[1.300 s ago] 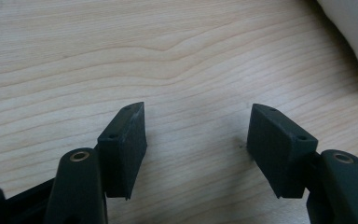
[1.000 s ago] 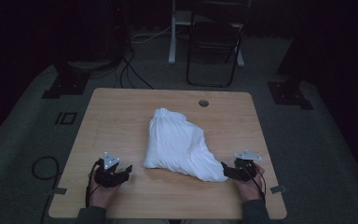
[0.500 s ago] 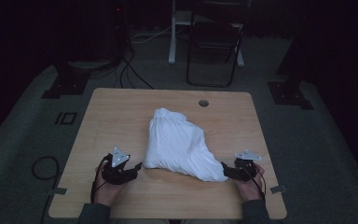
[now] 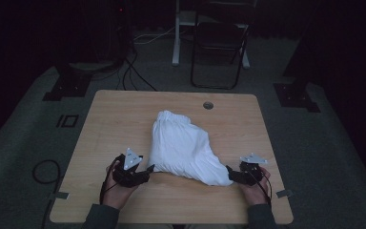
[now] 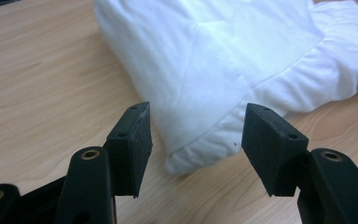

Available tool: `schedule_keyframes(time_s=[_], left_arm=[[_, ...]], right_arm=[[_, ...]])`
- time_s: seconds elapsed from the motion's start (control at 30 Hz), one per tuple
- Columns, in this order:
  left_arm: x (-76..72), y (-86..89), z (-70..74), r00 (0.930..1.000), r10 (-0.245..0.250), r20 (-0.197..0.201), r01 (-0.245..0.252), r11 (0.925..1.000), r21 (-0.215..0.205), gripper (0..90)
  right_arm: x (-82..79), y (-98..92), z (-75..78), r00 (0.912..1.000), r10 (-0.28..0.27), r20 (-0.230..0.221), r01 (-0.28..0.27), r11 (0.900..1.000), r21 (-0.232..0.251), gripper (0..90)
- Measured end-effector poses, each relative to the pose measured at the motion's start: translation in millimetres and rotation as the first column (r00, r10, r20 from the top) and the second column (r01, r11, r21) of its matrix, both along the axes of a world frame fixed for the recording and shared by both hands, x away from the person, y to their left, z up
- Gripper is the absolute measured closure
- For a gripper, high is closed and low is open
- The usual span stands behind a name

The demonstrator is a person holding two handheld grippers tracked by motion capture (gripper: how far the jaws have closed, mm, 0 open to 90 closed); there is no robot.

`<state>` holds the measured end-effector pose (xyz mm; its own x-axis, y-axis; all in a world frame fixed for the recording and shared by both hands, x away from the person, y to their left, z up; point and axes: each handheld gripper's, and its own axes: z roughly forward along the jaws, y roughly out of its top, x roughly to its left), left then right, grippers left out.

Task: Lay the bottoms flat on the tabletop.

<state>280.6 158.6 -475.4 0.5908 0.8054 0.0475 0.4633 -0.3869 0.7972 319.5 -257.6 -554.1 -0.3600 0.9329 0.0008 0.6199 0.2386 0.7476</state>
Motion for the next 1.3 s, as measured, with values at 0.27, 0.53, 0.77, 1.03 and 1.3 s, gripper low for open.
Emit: schedule_keyframes(time_s=[0.27,0.53,0.77,1.03,1.3], left_arm=[[0.8,-16.8,4.1,0.9986,-0.05,0.014,0.05,0.9987,0.005,42.7],[2.8,-33.8,7.7,0.9956,-0.092,0.019,0.092,0.9957,0.013,42.2],[5.3,-47.9,8.4,0.9917,-0.128,0.016,0.127,0.9917,0.019,41.1],[9.5,-64.9,7.4,0.985,-0.172,0.01,0.172,0.9846,0.033,40.1],[13.1,-77.2,5.7,0.9799,-0.199,0.005,0.199,0.979,0.044,39.7]], right_arm=[[0.0,0.0,0.0,1.0,0.0,0.0,0.0,1.0,0.0,25.2],[0.0,0.0,0.0,1.0,0.0,0.0,0.0,1.0,0.0,25.2],[0.0,0.0,0.0,1.0,0.0,0.0,0.0,1.0,0.0,25.2],[0.0,0.0,0.0,1.0,0.0,0.0,0.0,1.0,0.0,25.2],[0.0,0.0,0.0,1.0,0.0,0.0,0.0,1.0,0.0,25.2]])
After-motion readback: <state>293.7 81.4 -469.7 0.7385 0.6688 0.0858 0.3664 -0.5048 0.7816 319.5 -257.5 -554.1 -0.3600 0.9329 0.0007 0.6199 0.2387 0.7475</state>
